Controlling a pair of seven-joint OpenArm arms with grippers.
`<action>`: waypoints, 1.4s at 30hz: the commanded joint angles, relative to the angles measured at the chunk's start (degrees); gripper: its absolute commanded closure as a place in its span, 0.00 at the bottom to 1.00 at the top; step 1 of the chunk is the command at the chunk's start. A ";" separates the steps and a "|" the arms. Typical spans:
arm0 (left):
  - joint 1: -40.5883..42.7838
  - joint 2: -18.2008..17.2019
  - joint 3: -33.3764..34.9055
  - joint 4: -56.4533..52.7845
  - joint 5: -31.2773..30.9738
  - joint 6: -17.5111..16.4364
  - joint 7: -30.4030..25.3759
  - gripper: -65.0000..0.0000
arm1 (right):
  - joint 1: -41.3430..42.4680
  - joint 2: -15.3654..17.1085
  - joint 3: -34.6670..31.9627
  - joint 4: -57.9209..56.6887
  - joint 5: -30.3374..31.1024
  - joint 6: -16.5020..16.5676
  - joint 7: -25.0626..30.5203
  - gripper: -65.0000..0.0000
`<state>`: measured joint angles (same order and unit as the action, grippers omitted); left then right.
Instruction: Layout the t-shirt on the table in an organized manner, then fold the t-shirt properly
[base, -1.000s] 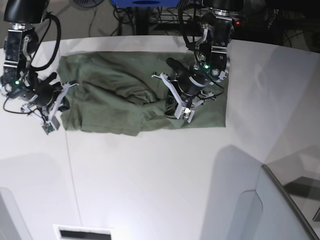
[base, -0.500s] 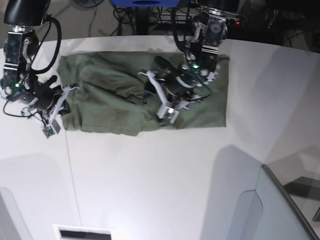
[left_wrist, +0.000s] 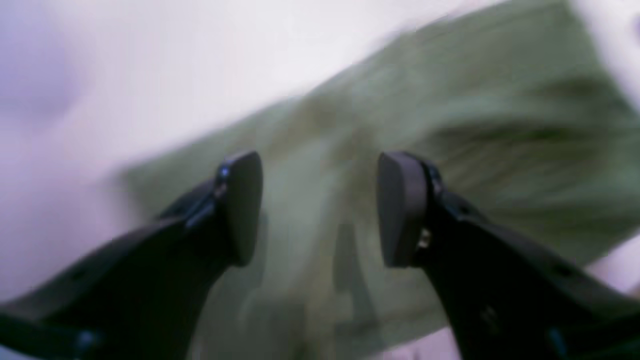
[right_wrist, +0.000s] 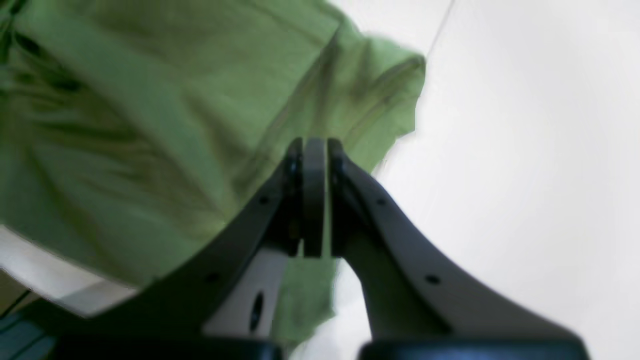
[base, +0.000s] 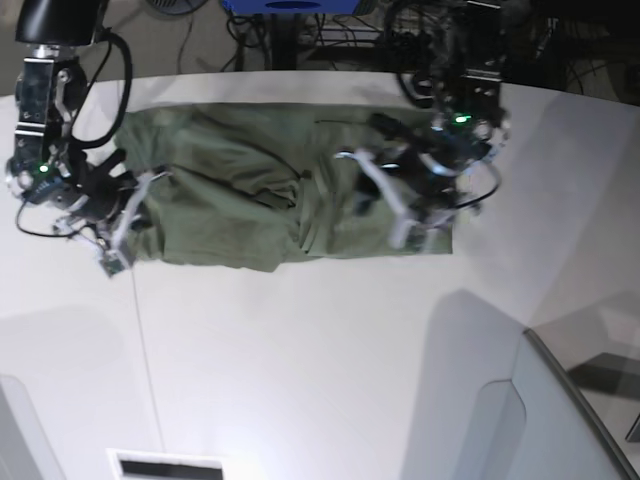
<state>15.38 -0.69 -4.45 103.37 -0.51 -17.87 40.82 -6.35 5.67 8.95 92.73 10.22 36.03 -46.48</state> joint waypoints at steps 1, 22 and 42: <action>0.40 -0.85 -3.51 0.94 -0.76 0.15 -1.30 0.66 | 0.85 -0.88 -1.43 2.35 1.17 0.41 0.98 0.98; 9.02 -4.81 -36.91 -6.19 -0.76 -0.11 -11.32 1.00 | 18.53 -11.87 -18.40 -25.61 14.18 -0.03 2.13 0.36; 8.93 -4.72 -36.83 -6.89 -0.76 -0.11 -11.32 1.00 | 22.13 -10.99 -18.31 -34.05 14.00 -0.03 6.08 0.37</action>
<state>24.12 -4.78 -41.06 95.70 -1.10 -18.37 30.61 14.17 -5.34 -9.39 57.87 23.18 35.46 -41.52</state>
